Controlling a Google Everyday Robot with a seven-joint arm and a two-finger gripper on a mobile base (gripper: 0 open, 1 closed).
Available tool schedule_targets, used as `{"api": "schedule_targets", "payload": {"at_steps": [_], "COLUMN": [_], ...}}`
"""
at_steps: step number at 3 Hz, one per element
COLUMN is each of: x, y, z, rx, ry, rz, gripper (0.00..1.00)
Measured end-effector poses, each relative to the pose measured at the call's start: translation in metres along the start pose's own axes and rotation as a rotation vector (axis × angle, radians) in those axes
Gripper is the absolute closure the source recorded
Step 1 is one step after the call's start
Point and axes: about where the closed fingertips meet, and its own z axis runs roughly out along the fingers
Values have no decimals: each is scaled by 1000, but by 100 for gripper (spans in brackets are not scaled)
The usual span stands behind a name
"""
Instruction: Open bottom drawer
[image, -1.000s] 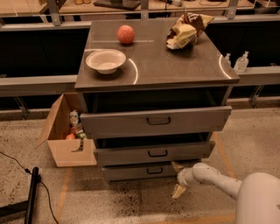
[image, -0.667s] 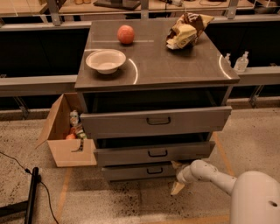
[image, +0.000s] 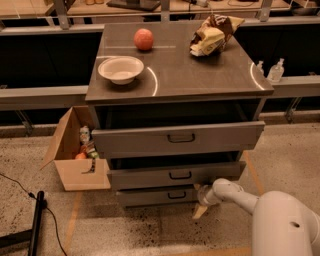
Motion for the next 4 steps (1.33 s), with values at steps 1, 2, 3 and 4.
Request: {"api": "schedule_targets", "payload": {"at_steps": [1, 2, 3, 4], "x": [2, 3, 3, 3], "y": [-2, -3, 5, 6], "z": [12, 18, 16, 13], "rx": [-21, -37, -62, -63], "ry": [0, 3, -3, -3], "rz": [4, 1, -2, 0], "gripper": [18, 41, 65, 67]}}
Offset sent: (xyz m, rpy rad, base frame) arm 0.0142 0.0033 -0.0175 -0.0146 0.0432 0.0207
